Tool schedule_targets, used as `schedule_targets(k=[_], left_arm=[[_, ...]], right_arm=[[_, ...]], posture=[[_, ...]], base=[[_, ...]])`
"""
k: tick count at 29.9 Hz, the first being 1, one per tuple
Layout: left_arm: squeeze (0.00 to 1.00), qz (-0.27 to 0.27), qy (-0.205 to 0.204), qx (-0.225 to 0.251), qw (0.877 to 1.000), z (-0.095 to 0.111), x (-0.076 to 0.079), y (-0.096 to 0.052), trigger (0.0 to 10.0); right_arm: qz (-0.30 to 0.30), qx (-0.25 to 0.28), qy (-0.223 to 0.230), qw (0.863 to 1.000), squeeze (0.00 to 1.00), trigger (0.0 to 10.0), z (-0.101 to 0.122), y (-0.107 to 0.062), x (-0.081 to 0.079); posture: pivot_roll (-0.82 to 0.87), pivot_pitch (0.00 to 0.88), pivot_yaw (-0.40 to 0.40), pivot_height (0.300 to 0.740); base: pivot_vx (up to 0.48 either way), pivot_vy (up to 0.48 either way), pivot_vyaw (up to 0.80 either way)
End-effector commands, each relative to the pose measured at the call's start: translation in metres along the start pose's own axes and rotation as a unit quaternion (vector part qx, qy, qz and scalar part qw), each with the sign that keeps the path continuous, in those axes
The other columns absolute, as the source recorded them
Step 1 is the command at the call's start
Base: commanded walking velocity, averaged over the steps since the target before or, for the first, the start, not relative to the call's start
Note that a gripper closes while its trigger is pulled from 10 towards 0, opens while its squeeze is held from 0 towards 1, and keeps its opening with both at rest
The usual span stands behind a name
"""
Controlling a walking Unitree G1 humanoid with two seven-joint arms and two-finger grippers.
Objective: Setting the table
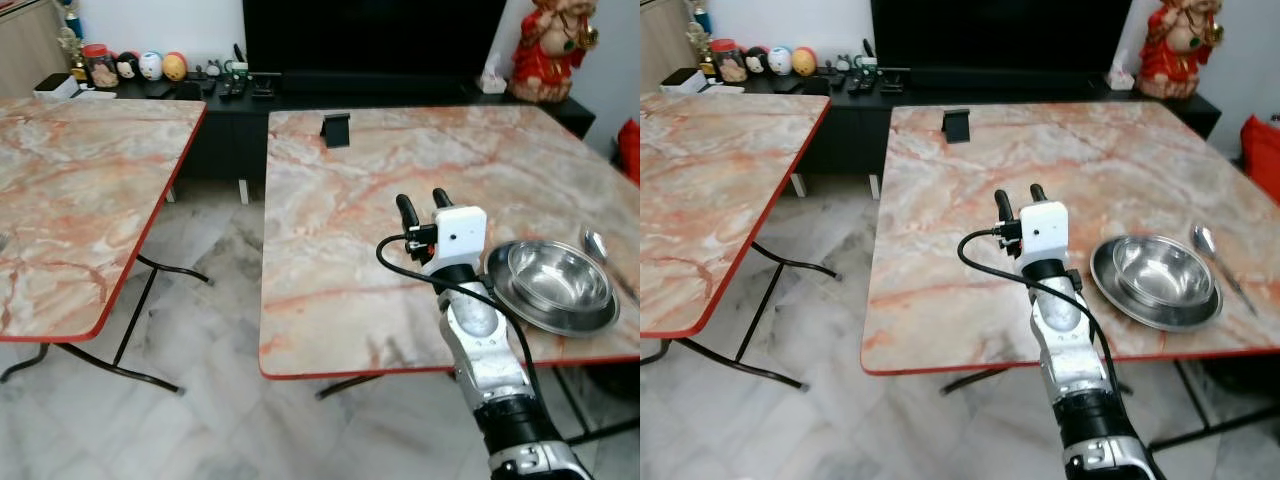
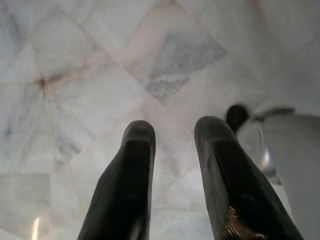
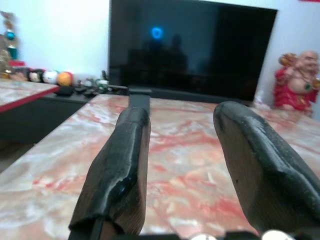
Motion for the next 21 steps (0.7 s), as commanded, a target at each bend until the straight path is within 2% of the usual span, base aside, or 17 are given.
schedule_targets(k=[1,21], left_arm=[[0.00,0.004,0.004,-0.007,1.000,-0.0033,-0.0045,-0.0007,10.0],[0.00,0.000,0.016,-0.009,1.000,-0.0047,-0.0051,-0.0011,10.0]], right_arm=[[0.010,0.015,0.004,1.000,0.00,10.0,0.0092,0.0046,-0.0074],[0.013,0.017,-0.004,1.000,0.00,10.0,0.0090,0.0046,-0.0109]], posture=[[-0.05,0.000,0.019,0.732],[-0.06,0.000,0.029,0.732]], base=[[0.000,0.270,0.00],[0.000,0.270,0.00]])
Point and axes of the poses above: a point about 5 cm out from each wrist's last joint towards the gripper, its own y axis pointing out of the wrist towards the gripper, its own z axis along the axis of the wrist's last joint, x = y × z, the point moved 5 cm from there along y, pointing out of the wrist towards the gripper, and after that the axes turned 8 degrees about y, right-handed, at the moved point
